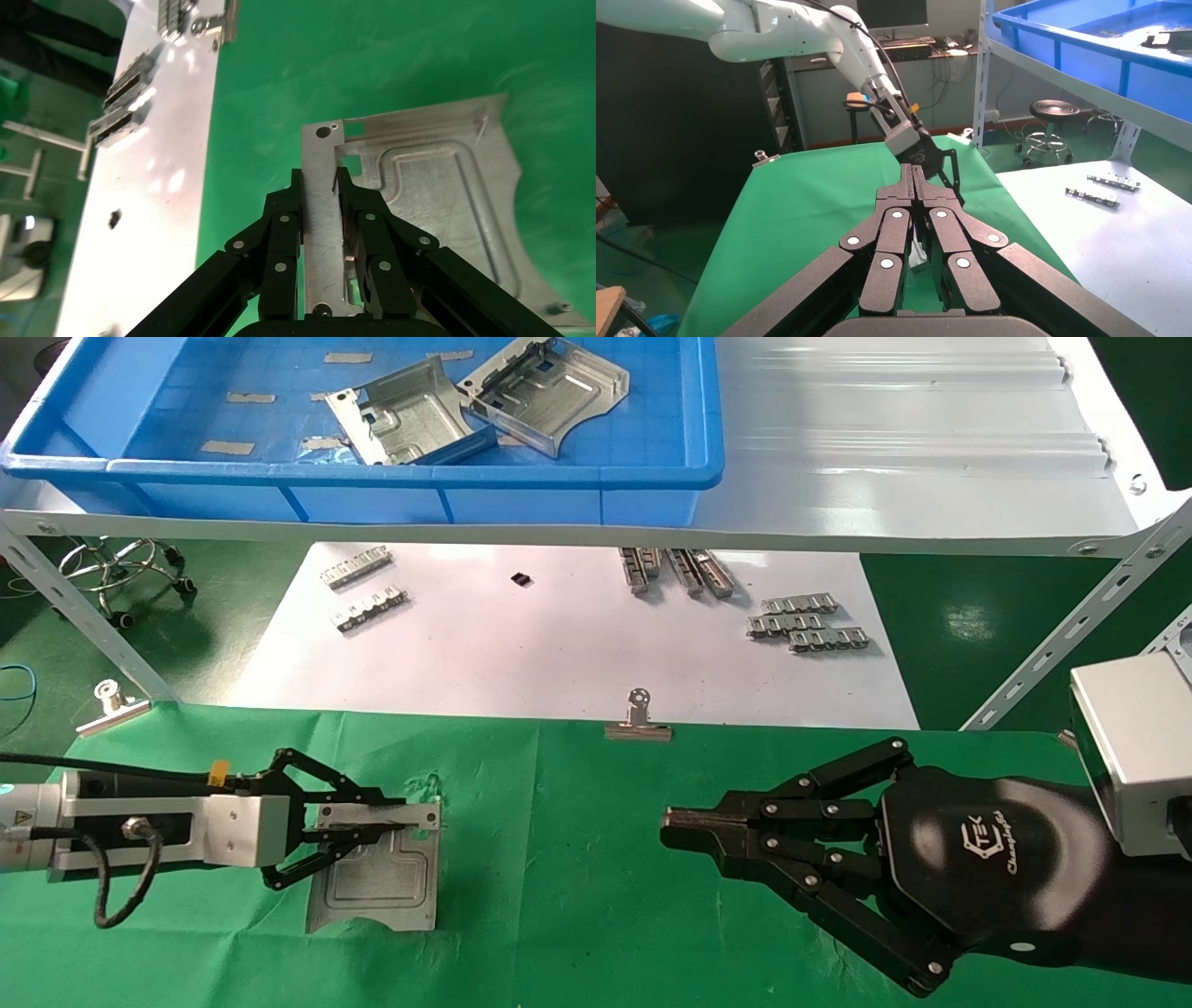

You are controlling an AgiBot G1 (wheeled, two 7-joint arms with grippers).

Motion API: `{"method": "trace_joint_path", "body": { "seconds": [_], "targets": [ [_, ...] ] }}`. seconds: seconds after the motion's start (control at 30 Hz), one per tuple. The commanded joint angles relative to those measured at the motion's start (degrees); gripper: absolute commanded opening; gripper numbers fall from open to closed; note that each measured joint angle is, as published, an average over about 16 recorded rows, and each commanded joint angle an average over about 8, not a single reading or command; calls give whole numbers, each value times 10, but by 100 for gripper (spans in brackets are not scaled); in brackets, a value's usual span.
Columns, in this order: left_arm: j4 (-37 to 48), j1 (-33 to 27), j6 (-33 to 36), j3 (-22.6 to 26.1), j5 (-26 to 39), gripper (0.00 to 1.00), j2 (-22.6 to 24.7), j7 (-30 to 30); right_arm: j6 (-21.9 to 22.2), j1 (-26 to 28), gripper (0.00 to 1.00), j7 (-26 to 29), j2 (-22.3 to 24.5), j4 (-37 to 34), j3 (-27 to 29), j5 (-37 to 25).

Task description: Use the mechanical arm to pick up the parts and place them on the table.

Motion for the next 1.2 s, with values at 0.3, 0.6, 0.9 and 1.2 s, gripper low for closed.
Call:
{"method": "trace_joint_path", "body": {
  "seconds": [0.3,0.6,0.9,1.2],
  "targets": [
    [23,7,-21,-3,2,100,12,32,0,0,0,0,0,0,0,0],
    [32,-1,8,-11,-20,100,2,10,0,0,1,0,0,0,0,0],
    [15,-5,84,-5,-39,100,-27,-132,0,0,100,0,0,0,0,0],
    [-38,26,80,-37,-71,100,-36,-191,0,0,100,0,0,0,0,0]
  ]
}}
